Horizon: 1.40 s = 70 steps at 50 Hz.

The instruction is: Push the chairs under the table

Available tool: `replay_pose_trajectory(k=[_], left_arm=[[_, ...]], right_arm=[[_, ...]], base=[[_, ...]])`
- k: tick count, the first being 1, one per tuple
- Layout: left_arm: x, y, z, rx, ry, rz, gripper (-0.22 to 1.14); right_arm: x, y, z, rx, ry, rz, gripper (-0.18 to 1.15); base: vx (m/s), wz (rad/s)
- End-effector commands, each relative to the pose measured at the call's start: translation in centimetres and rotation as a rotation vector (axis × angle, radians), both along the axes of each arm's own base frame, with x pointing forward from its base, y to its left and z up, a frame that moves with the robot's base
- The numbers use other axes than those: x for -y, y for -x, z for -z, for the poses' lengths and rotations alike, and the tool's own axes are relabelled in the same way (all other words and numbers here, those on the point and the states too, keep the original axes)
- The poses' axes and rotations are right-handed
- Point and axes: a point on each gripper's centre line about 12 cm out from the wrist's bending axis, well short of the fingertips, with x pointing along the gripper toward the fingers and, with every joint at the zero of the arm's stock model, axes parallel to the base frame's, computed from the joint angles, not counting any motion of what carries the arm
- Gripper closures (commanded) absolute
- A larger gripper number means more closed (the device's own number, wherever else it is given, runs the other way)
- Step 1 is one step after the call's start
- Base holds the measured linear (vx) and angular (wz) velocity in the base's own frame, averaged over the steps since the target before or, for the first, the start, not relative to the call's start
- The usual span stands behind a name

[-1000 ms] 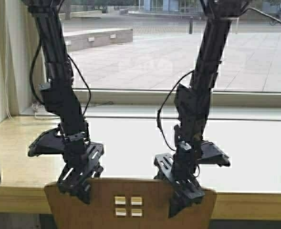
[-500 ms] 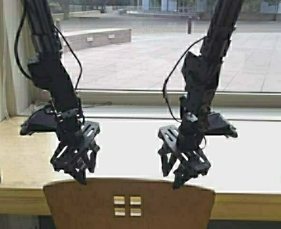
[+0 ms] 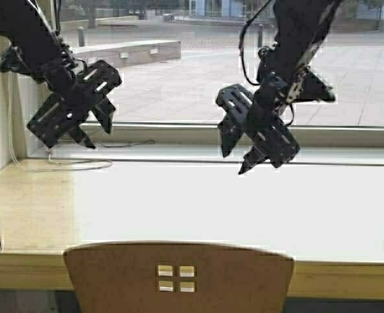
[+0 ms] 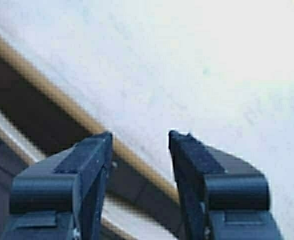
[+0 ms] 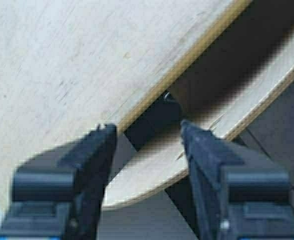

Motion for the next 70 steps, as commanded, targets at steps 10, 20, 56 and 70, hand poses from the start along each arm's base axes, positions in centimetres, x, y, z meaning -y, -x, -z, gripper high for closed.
replay_pose_trajectory(k=[10,20,56,70], left_arm=[[0.4,3.4,0.2,0.066,-0.124,0.179,0.25],[1.9,5.2,0.5,0.067,-0.130,0.262,0.42],[-0.7,8.4,3.5,-0.081,-0.147,0.176,0.54],[-0.4,9.3,3.3,-0.080,-0.143,0.209,0.54]], right_arm=[[-2.1,-0.6,-2.1,0.185,0.124,-0.292,0.17],[-2.0,-0.4,-1.5,0.257,0.242,-0.471,0.17],[-2.4,5.0,0.7,0.161,0.231,-0.458,0.17],[-1.9,6.1,-0.7,0.195,0.216,-0.452,0.17]], base=[[-0.09,0.15],[-0.08,0.26],[-0.14,0.42],[-0.28,0.14]])
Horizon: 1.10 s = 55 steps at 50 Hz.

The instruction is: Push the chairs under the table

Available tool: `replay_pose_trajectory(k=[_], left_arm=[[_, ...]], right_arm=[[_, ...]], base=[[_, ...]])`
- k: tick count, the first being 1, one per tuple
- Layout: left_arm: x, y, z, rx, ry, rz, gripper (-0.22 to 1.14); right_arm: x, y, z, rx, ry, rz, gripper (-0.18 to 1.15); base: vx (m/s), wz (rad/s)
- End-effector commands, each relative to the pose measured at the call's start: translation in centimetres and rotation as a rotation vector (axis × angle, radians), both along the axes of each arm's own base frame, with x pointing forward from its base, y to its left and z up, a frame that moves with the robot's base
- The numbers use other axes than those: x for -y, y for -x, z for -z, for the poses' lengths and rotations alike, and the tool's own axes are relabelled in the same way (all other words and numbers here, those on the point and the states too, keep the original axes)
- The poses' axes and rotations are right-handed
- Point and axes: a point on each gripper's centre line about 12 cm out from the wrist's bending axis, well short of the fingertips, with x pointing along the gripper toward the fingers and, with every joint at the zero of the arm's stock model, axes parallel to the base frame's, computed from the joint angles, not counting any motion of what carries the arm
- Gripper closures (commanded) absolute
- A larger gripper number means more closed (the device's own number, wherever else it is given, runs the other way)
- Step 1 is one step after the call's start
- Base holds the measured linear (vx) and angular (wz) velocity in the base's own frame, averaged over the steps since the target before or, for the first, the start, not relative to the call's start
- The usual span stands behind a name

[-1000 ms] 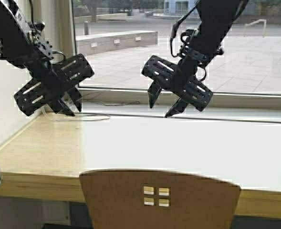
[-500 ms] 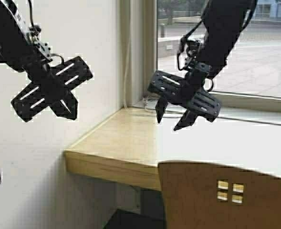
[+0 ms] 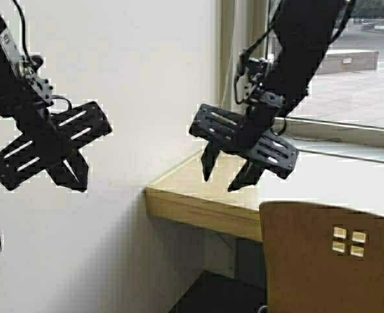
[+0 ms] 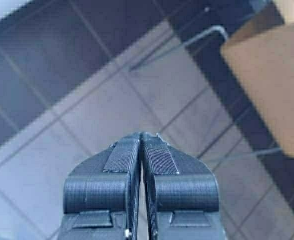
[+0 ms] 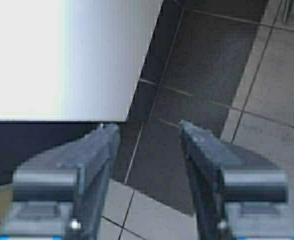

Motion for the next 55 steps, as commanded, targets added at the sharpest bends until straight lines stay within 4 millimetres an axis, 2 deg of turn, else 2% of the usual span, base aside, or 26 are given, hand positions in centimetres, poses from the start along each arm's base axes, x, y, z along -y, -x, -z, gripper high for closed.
replay_pose_trajectory(k=[1,9,14,21,31,39,48,55], left_arm=[[0.5,-0.3,-0.6,0.018,0.018,0.012,0.54],[0.7,-0.3,-0.8,0.034,0.013,0.031,0.54],[0.9,-0.8,-1.7,0.107,-0.012,0.085,0.54],[1.1,-1.6,-3.7,0.230,-0.030,0.120,0.54],[0.6,-1.4,-6.7,0.364,-0.053,0.173,0.54],[0.0,-1.9,-9.2,0.470,-0.109,0.209,0.54],[-0.8,-2.3,-9.4,0.470,-0.143,0.201,0.54],[-0.5,-2.3,-9.2,0.455,-0.146,0.221,0.54]], right_arm=[[-0.4,-0.2,-2.0,0.046,-0.044,0.000,0.17],[-0.5,-0.5,-2.7,0.083,-0.048,-0.013,0.17],[-0.1,-1.0,-3.1,0.130,-0.027,-0.036,0.17],[1.2,-2.2,-4.2,0.181,0.005,-0.051,0.17],[3.7,-2.4,-5.8,0.243,0.033,-0.076,0.17],[3.6,-3.1,-6.8,0.269,0.035,-0.115,0.17],[2.3,-4.0,-7.8,0.295,0.048,-0.200,0.17],[2.7,-5.3,-8.3,0.289,0.054,-0.198,0.17]], base=[[-0.35,0.06],[-0.37,0.10],[-0.36,0.18],[-0.32,0.19],[-0.34,0.25],[-0.35,0.23],[-0.34,0.14],[-0.33,-0.02]])
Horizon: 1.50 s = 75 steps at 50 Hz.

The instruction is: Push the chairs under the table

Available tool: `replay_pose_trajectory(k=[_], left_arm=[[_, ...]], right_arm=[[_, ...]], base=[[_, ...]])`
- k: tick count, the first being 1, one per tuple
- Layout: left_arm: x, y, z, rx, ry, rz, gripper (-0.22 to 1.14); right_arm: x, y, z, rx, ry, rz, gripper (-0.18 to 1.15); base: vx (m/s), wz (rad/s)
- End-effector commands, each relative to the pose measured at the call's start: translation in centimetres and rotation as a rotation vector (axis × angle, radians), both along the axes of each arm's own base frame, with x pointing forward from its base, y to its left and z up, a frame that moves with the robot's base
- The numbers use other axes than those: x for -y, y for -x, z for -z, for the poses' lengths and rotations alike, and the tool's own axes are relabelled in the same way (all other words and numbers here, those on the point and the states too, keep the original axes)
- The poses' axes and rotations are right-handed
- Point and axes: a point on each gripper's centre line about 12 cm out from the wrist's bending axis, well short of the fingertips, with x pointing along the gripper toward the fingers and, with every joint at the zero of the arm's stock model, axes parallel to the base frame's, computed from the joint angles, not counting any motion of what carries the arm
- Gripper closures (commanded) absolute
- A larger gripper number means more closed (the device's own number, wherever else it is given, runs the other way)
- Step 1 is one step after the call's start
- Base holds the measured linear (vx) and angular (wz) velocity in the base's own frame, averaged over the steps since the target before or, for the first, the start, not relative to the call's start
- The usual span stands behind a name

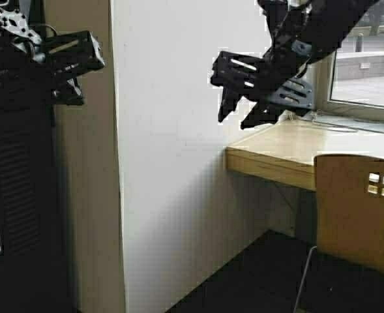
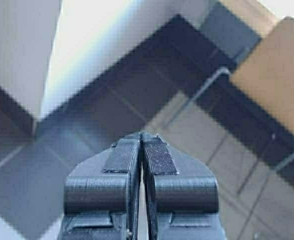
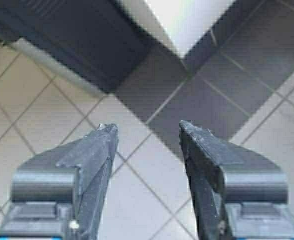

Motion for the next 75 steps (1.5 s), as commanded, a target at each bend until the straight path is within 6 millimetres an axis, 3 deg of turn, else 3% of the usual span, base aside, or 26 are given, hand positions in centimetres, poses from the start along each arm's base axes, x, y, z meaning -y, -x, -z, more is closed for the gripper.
replay_pose_trajectory(k=[1,17,24,34,49,75], left_arm=[[0.4,-0.4,-0.4,0.002,0.005,0.009,0.54],[1.1,-1.3,0.6,-0.030,-0.026,0.013,0.54],[0.9,-1.3,1.4,-0.040,-0.056,0.010,0.54],[1.0,-1.1,1.1,-0.047,-0.047,0.022,0.54],[1.8,-1.7,-1.1,-0.004,0.005,0.041,0.54],[1.2,-1.2,-0.7,0.001,-0.006,0.026,0.54]], right_arm=[[0.5,-1.9,-1.5,0.025,-0.010,0.015,0.17],[3.4,-4.4,-1.2,0.048,0.112,-0.028,0.17],[4.5,-4.2,-0.9,0.037,0.128,-0.014,0.17],[4.7,-3.4,-1.2,0.033,0.168,-0.066,0.17],[5.1,-3.4,-3.9,0.089,0.159,-0.074,0.17],[5.5,-3.0,-2.7,0.042,0.150,-0.050,0.17]], base=[[-0.35,-0.13],[-0.36,-0.10],[-0.29,-0.02],[-0.24,-0.05],[-0.24,-0.16],[-0.17,-0.25]])
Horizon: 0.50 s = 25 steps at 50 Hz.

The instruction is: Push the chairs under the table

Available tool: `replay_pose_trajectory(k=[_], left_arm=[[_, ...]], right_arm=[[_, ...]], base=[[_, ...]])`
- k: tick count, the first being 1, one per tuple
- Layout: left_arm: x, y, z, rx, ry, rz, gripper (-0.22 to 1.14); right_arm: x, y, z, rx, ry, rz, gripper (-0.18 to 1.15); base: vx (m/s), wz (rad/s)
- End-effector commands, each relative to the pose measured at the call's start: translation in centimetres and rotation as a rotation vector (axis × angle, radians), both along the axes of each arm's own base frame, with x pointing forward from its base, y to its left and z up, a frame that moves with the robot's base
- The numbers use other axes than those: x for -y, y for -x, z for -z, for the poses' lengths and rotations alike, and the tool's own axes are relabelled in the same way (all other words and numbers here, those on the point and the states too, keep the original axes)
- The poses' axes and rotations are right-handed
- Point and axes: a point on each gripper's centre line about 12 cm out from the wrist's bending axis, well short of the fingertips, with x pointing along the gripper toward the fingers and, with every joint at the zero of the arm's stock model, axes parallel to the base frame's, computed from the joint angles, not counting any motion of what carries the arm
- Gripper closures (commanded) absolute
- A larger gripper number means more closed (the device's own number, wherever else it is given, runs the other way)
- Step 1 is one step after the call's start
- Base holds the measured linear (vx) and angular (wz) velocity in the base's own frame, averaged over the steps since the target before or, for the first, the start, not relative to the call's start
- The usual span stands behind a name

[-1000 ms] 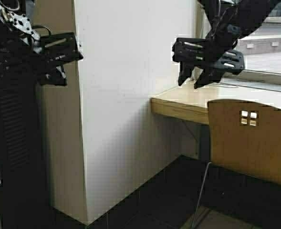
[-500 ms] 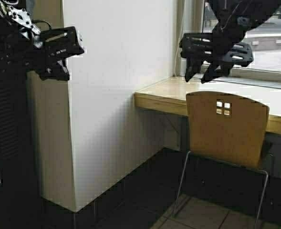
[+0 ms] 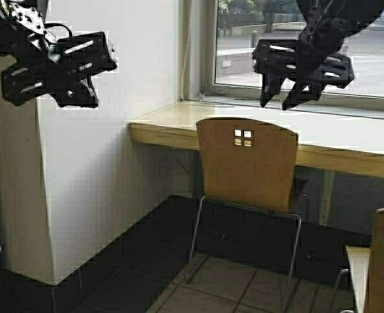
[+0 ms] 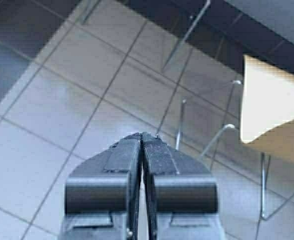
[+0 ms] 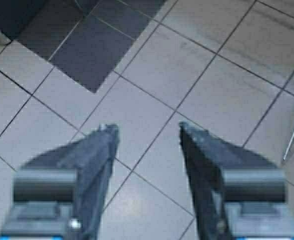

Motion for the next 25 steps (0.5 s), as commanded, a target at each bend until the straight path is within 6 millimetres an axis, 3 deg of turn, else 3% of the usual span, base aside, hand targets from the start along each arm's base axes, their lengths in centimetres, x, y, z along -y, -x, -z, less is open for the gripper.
replay_pose_trajectory(k=[1,25], left_arm=[[0.0,-0.3,-0.9,0.051,0.003,-0.007,0.54],[-0.2,-0.1,-0.8,0.072,-0.058,0.025,0.54]], right_arm=[[-0.3,0.2,-0.7,0.016,-0.019,0.001,0.17],[-0.2,0.6,-2.4,0.014,-0.035,-0.004,0.17]], base=[[-0.10,-0.33],[-0.08,-0.44]])
